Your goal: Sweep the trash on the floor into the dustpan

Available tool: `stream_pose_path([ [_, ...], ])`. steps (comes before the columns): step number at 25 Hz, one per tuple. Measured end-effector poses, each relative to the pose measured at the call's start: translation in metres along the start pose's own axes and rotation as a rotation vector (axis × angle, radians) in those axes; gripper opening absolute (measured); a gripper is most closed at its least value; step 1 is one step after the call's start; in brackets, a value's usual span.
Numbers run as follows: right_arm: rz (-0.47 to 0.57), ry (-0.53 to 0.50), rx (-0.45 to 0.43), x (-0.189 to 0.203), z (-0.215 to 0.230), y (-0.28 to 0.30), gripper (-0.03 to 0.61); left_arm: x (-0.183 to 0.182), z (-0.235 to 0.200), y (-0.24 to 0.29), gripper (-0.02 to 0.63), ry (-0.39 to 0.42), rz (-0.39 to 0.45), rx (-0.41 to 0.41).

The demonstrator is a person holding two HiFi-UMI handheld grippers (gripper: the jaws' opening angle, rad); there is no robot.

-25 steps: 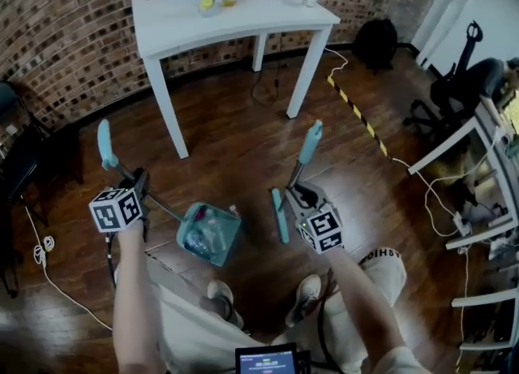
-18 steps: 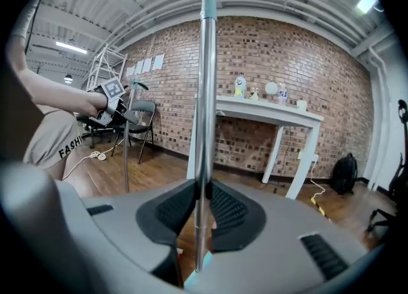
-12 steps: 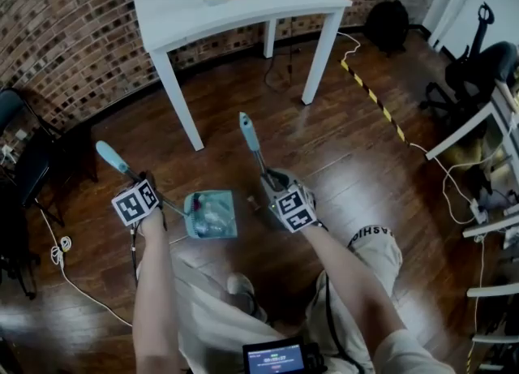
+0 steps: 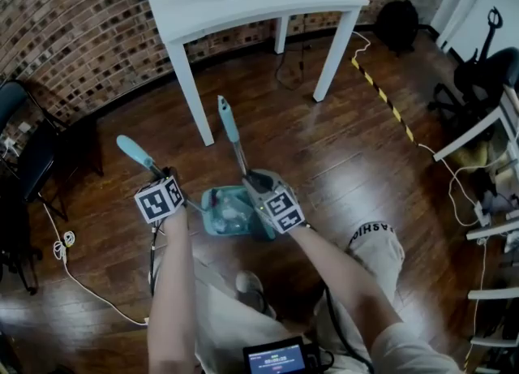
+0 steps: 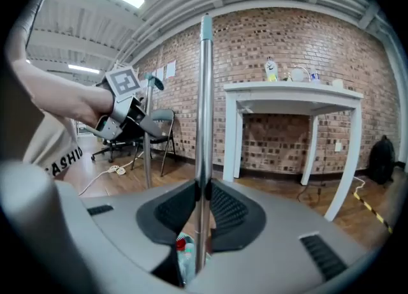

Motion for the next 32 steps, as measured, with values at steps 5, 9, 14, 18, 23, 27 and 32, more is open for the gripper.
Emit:
stream_pose_path([
  [5, 0.031, -0.037, -0.034, -0.025, 0.006, -0.017, 0.091, -0.003, 0.0, 0.001, 0.049, 0.0, -0.013, 0.003],
  [9, 0.044, -0.117, 0.01, -0.038, 0.019, -0.04, 0.092, -0.001, 0.005, 0.001, 0.049, -0.004, -0.027, 0.016],
  [14, 0.007, -0.253, 0.127, -0.028, 0.037, -0.043, 0.091, -0.002, 0.014, 0.002, 0.049, 0.01, -0.046, 0.043],
  [18, -0.025, -0.263, 0.229, 0.007, 0.036, -0.015, 0.091, -0.001, 0.009, 0.001, 0.049, 0.011, -0.057, 0.045],
  [23, 0.003, -0.12, 0.336, 0.025, 0.049, 0.025, 0.091, 0.011, 0.019, 0.004, 0.051, -0.003, -0.108, 0.036],
  [27, 0.06, 0.045, 0.333, 0.018, 0.051, 0.051, 0.092, 0.006, 0.027, 0.007, 0.051, 0.01, -0.105, 0.03],
  [32, 0.143, 0.223, 0.277, 0.015, 0.06, 0.047, 0.091, 0.002, 0.023, 0.007, 0.051, 0.015, -0.094, 0.026],
])
Point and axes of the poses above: the fingertips, and each gripper's own axes: y forward along the fingers, z to its right, x out of its underside, the point moved 10 cm from there along -y, backward along the fingers, and after that the axes turned 9 degrees about -y, right-handed, at the moved point
